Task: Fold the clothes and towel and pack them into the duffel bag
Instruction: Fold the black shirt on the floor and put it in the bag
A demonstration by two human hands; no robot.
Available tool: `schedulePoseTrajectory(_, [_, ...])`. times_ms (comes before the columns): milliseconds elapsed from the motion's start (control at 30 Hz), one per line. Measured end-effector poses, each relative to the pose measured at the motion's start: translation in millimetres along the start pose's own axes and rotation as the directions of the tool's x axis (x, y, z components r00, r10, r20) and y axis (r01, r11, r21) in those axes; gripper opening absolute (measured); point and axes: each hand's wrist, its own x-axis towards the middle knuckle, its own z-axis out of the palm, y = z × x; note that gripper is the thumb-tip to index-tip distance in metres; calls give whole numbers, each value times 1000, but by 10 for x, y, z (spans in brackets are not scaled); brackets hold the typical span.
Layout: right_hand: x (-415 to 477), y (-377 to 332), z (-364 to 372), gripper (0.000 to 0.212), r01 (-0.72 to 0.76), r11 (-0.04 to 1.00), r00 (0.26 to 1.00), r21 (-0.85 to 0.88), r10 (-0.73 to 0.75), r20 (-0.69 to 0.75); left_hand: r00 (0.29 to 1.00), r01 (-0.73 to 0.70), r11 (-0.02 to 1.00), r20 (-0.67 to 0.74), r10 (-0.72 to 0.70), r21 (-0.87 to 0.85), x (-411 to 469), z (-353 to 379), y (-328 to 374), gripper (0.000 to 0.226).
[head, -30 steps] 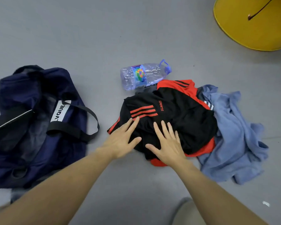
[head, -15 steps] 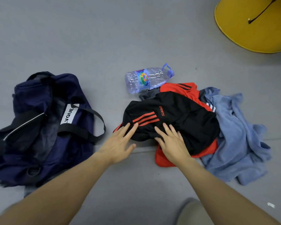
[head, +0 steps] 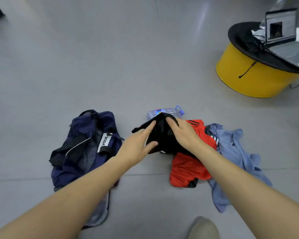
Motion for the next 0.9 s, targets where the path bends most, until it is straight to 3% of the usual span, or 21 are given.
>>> schedulePoseTrajectory(133, [-232,-628,-133,43,70,994,996,84,-75,49,991,54,997,-116,-60,-50,-103,-566,219,71])
schedulePoseTrajectory(267, [-404,-965,-158,49,49,996,995,78,-55,82,977,94,986,-176,-117,-136,-253,-969,253,64])
schedulePoseTrajectory(467, [-611,-1161,-156,52,71,994,997,85,-72,0,977,142,980,-138,-161,-139,-428,-1129,274,63])
schedulePoseTrajectory(600, [-657,-1280,-260,47,73,974,997,213,-73,-7,981,155,973,-90,-172,-172,-541,-1177,360,63])
schedulePoseTrajectory(667, [-675,-1395,-351,61,50,960,998,275,-55,10,980,155,968,-97,-176,-199,-627,-1240,432,60])
schedulePoseTrajectory(700, [-678,-1470,-399,69,20,946,1000,322,-25,9,977,158,964,-106,-184,-213,-677,-1271,472,59])
schedulePoseTrajectory(767, [-678,-1614,-479,62,2,884,1000,468,5,-13,972,177,941,-97,-212,-288,-779,-1292,531,62])
schedulePoseTrajectory(900, [-721,-1863,-655,52,-27,710,997,704,73,-35,981,192,899,55,-185,-393,-943,-1107,675,70])
